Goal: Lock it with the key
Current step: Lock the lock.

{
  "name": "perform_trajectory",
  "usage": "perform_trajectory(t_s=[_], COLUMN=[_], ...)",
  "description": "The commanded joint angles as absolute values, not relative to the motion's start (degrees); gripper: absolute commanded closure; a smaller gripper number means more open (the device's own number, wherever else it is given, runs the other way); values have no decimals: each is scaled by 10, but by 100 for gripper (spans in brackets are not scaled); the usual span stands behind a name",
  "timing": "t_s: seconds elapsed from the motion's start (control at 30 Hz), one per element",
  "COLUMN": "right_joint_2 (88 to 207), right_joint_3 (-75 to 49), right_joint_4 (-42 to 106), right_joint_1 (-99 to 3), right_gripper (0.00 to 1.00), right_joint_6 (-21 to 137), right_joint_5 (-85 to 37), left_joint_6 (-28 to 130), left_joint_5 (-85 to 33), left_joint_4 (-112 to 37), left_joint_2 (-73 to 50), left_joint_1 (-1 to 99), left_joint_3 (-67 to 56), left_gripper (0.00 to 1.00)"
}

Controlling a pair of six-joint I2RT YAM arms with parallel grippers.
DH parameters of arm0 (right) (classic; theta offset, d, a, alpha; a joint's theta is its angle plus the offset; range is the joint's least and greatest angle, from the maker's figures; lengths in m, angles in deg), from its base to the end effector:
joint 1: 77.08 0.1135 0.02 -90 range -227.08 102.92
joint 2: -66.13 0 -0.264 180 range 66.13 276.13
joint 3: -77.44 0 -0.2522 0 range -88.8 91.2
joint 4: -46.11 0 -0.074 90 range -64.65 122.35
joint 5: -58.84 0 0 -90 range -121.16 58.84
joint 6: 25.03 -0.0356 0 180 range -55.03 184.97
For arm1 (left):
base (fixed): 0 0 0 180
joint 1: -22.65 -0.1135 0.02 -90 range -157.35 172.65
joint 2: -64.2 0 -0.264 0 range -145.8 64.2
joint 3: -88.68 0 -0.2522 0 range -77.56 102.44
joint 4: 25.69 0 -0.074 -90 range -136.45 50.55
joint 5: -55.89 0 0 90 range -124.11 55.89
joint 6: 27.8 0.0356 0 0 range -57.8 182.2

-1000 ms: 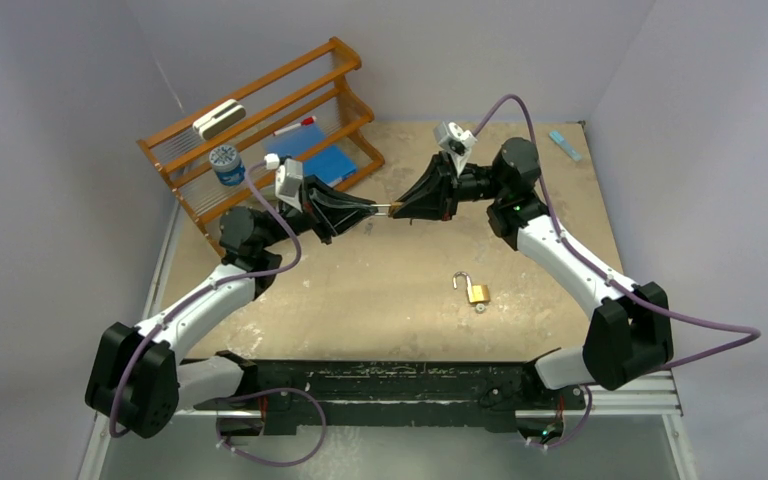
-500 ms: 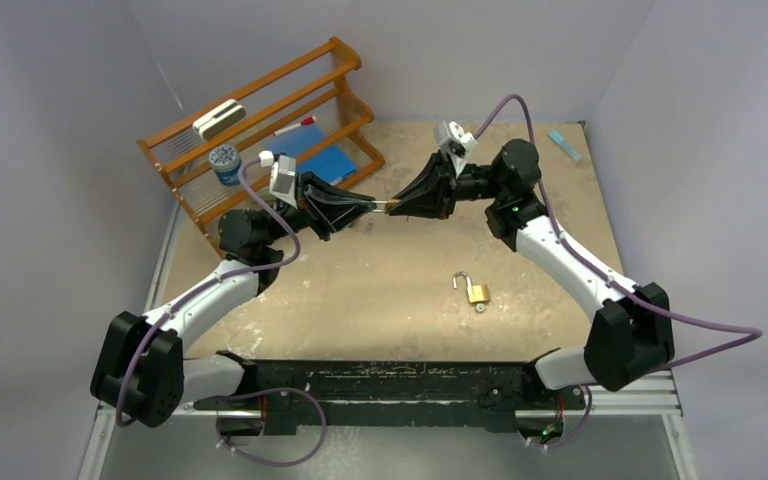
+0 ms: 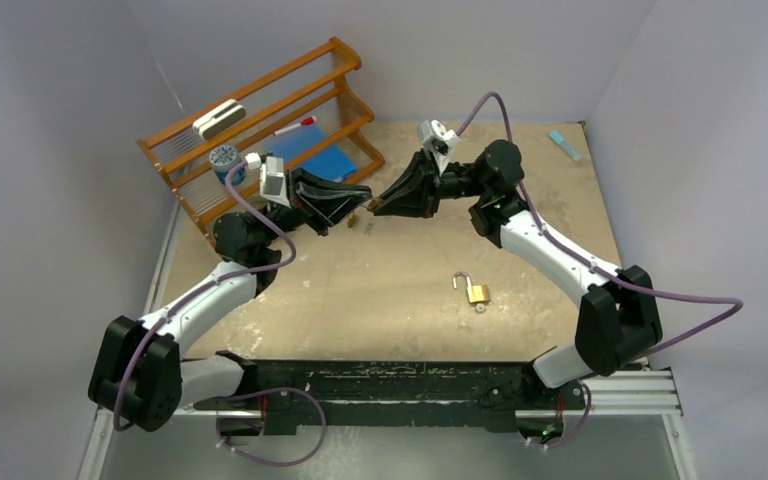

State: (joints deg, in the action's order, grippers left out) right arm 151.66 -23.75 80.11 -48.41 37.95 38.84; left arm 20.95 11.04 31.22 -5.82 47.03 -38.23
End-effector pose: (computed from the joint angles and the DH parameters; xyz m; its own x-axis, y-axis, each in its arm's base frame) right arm 0.2704 0.1860 0.3867 -0.0492 0.1502 -0.9874 -0.9817 -0.1895 0.0201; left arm 0.2146 -0.1249 0.3518 -0.0782 -0.4751 -0.8765 0.9768 0.1395 -0.1628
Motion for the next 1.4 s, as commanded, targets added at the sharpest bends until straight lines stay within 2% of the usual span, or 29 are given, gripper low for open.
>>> perform_trajectory(t_s=[0.0, 0.53, 1.07, 1.23, 1.37], right_joint_2=[1496, 1459, 1430, 1433, 1442], right_joint_3=[-214, -241, -265, -233, -224], right_joint_4=[850, 778, 708, 621, 623], right_joint_1=[-431, -431, -425, -425, -425], right_gripper=[100, 100, 100, 100, 100], right_joint_6=[372, 429, 469, 558, 561], right_joint_5=[337, 312, 215, 265, 306], left_joint_6=[259, 310, 323, 326, 326], left_joint_5=[154, 131, 116, 115, 115], left_joint_4=[219, 154, 132, 126, 125], left_joint_2=[-51, -30, -16, -12, -12], left_joint_1=[502, 502, 502, 502, 502], left_joint_3=[-382, -379, -378, -377, -378], left_gripper=[100, 100, 100, 100, 100])
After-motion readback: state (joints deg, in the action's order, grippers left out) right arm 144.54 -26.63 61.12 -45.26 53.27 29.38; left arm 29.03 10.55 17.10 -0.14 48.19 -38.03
